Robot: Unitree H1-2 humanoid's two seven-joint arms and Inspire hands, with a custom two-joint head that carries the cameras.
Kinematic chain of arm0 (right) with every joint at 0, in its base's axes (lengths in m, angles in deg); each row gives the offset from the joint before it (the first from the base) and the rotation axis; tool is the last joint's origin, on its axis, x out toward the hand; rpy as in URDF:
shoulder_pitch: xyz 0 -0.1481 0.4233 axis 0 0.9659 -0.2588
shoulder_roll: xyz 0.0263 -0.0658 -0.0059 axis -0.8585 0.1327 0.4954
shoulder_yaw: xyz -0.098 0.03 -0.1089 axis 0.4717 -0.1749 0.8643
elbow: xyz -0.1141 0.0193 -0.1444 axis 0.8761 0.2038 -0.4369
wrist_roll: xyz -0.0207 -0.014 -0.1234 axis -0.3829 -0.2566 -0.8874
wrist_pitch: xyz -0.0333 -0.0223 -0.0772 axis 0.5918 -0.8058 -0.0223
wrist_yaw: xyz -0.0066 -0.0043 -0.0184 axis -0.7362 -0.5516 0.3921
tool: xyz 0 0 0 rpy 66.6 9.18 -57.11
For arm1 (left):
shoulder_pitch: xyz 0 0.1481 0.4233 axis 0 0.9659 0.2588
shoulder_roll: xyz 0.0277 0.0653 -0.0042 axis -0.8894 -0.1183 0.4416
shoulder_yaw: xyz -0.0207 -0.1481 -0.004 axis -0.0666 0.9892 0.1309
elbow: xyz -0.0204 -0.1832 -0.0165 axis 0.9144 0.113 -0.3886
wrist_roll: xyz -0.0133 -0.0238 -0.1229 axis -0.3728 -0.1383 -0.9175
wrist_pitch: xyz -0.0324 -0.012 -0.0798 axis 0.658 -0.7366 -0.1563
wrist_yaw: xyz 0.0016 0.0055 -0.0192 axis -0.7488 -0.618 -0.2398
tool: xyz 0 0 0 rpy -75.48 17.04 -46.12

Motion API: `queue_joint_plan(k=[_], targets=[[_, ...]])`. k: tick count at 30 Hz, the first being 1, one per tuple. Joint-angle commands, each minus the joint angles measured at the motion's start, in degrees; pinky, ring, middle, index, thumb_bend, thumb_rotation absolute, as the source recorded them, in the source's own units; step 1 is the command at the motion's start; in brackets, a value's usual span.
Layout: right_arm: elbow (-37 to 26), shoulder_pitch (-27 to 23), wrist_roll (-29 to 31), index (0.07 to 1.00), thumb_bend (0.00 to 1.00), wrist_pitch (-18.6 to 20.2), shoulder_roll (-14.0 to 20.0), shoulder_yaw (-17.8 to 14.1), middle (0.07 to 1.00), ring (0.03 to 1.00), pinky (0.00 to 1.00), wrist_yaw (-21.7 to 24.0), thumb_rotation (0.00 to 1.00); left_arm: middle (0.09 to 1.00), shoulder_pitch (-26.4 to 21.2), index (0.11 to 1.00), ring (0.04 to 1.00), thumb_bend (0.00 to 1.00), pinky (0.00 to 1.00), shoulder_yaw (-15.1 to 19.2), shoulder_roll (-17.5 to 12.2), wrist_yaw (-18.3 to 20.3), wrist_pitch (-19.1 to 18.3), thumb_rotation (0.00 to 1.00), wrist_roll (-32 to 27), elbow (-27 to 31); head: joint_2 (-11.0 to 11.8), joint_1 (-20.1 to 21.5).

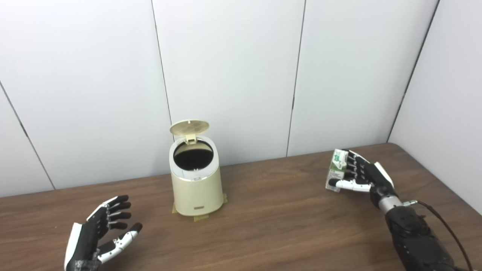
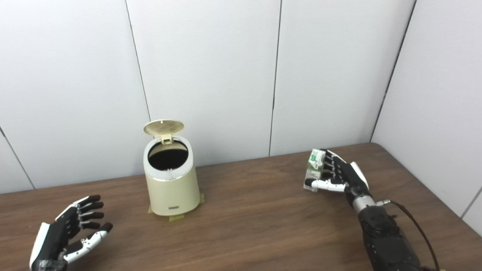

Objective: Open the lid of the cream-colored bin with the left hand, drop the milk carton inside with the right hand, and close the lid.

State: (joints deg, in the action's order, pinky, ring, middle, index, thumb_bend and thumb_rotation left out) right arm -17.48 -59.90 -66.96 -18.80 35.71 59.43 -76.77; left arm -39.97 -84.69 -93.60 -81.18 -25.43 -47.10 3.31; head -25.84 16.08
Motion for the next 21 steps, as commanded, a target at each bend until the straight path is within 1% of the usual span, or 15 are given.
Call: queue_joint_plan(k=[1, 5, 6, 11, 16, 18, 19, 20, 21], targets=[[-0.8, -2.8, 1.9, 0.861, 0.89, -2.6, 0.3, -0.6, 0.878, 0.834, 0.74, 0.8, 0.16, 0.745, -2.0, 0.766, 0.684, 0.54, 0.60, -0.1, -0.8, -0.1, 1.7, 0.00, 0.1, 1.5, -0.1, -0.1], [-1.5, -2.4, 2.0, 0.853, 0.86, -2.3, -0.6, -0.3, 0.869, 0.829, 0.73, -0.2, 0.15, 0.739, -2.0, 0.764, 0.676, 0.53, 0.60, -0.2, -0.7, -0.2, 2.2, 0.00, 0.2, 1.1, -0.1, -0.1], [-1.5, -2.4, 1.9, 0.850, 0.86, -2.2, -0.9, -0.1, 0.866, 0.826, 0.73, -0.4, 0.15, 0.738, -2.0, 0.763, 0.675, 0.54, 0.60, -0.3, -0.7, -0.1, 2.1, 0.00, 0.1, 1.1, -0.4, -0.3], [-1.8, -2.2, 1.5, 0.873, 0.86, -1.2, -1.4, 0.3, 0.861, 0.831, 0.77, -1.1, 0.20, 0.745, -1.8, 0.765, 0.687, 0.54, 0.61, -0.5, -0.6, -0.2, 1.5, 0.00, 0.5, 1.6, -0.7, -0.4], [-2.5, -2.0, 0.7, 0.869, 0.87, -1.2, -2.0, 0.8, 0.845, 0.812, 0.75, -2.7, 0.21, 0.746, -1.7, 0.763, 0.685, 0.53, 0.61, -0.6, -0.7, -0.3, 1.1, 0.00, 0.7, 2.0, -1.1, -0.6], [-2.7, -2.0, 0.6, 0.853, 0.87, -1.7, -2.6, 0.4, 0.826, 0.795, 0.73, -4.4, 0.19, 0.744, -1.6, 0.762, 0.684, 0.53, 0.61, -0.6, -0.7, -0.3, 1.1, 0.00, 0.7, 2.1, -1.2, -0.6], [-2.8, -2.0, 0.1, 0.830, 0.85, -2.2, -3.0, 0.2, 0.803, 0.761, 0.70, -6.2, 0.16, 0.742, -1.6, 0.759, 0.684, 0.53, 0.61, -0.6, -0.7, -0.3, 1.0, 0.00, 0.7, 2.2, -1.3, -0.5], [-2.8, -2.0, -1.1, 0.797, 0.81, -3.2, -3.3, 0.1, 0.772, 0.711, 0.63, -8.9, 0.10, 0.742, -1.6, 0.758, 0.684, 0.53, 0.61, -0.6, -0.7, -0.2, 1.0, 0.00, 0.6, 2.2, -1.3, -0.5], [-3.1, -1.8, -3.9, 0.739, 0.79, -4.0, -3.5, 0.5, 0.703, 0.641, 0.56, -12.8, 0.05, 0.741, -1.6, 0.758, 0.685, 0.53, 0.61, -0.5, -0.7, -0.2, 0.8, 0.00, 0.5, 2.3, -1.4, -0.4]])
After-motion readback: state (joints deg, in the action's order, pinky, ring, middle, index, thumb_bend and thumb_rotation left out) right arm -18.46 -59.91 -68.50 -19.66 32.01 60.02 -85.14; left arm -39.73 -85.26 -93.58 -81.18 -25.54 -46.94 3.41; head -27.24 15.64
